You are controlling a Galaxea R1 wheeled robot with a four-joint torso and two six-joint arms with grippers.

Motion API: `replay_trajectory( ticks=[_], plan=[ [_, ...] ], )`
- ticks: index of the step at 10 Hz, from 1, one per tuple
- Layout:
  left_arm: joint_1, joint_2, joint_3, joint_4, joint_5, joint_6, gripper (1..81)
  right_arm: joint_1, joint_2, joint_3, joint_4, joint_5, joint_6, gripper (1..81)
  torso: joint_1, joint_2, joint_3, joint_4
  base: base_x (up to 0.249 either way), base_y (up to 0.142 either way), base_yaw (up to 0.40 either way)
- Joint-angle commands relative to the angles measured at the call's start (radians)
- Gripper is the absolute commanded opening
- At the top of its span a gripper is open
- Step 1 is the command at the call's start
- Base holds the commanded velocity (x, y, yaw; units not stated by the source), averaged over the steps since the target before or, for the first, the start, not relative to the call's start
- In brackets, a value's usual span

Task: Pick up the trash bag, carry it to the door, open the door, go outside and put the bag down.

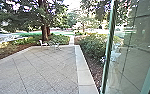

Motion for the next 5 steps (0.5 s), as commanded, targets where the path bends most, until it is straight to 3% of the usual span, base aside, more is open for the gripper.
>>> replay_trajectory(
  ticks=[1, 5],
  plan=[
    [-0.045, -0.014, -0.002, 0.006, 0.053, 0.005, 1.0, 0.041, 0.017, 0.010, 0.002, -0.052, -0.002, 81.1, 0.000, 0.000, 0.000, 0.000, 0.103, 0.000, 0.000],
    [-0.044, -0.013, -0.002, 0.006, 0.052, 0.005, 1.0, 0.044, 0.017, 0.010, 0.001, -0.052, -0.002, 81.1, 0.000, 0.000, 0.000, 0.000, 0.103, 0.000, 0.000]
  ],
)
